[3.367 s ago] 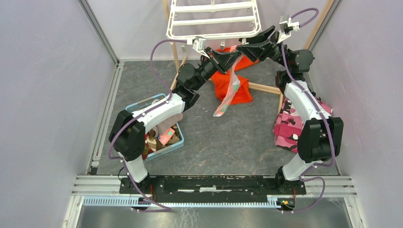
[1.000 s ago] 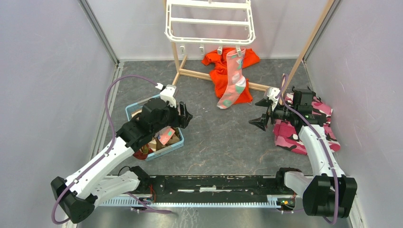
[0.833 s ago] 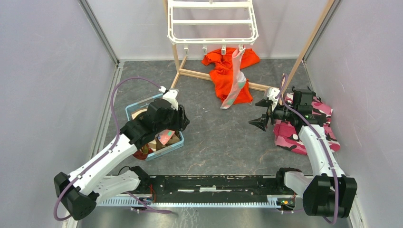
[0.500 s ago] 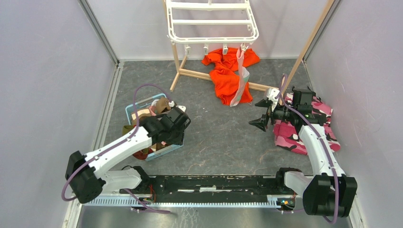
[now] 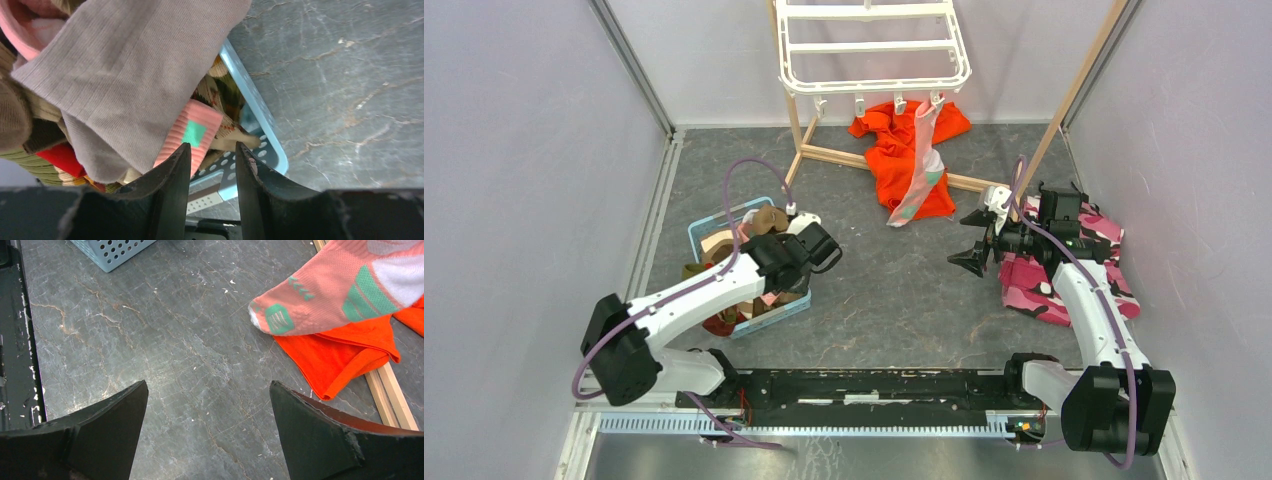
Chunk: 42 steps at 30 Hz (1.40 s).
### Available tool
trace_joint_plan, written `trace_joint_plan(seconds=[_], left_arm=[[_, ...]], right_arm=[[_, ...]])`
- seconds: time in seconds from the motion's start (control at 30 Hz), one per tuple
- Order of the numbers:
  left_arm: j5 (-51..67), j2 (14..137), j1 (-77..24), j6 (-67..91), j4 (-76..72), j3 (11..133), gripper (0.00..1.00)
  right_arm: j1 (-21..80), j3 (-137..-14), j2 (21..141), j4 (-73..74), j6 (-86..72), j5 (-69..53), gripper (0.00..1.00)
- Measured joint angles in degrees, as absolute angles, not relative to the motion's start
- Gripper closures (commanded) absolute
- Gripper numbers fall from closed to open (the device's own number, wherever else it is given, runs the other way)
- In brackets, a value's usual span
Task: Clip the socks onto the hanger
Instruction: Pick up the sock from the bin.
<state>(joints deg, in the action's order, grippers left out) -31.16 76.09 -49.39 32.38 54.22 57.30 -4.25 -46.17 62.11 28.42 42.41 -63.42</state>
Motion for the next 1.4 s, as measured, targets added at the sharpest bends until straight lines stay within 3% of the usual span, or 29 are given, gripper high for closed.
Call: trace_joint_plan(seconds=[0.53, 0.63, 0.7, 0.77, 0.97, 1.4], left_arm=[[-48.18, 88.86, -55.07, 32.36, 56.34, 57.45, 0.55], [-50.17, 93.12, -55.09, 32.36, 57.3, 57.49, 0.7], [-51.29, 95.24, -55.11, 32.36, 57.91, 57.84, 0.89], [-51.94, 96.88, -55.31, 32.36, 58.54, 58.22, 0.95], [-51.18, 95.53, -57.19, 32.36, 61.08, 60.93, 0.98], [-38.13, 78.32, -57.58, 30.17, 61.21, 66.83, 0.98]], right_arm=[[-4.25, -46.92, 63.09, 30.15, 43.99, -63.42, 0.02], [-4.25, -46.92, 63.31, 30.55, 44.1, -63.42, 0.02], [-4.25, -46.94, 63.44, 30.7, 44.27, -63.42, 0.02], [-4.25, -46.94, 63.48, 30.81, 44.45, -63.42, 0.02], [-4.25, -47.0, 63.51, 30.98, 44.51, -63.42, 0.02], [-4.25, -47.48, 63.59, 31.18, 44.93, -63.68, 0.02]])
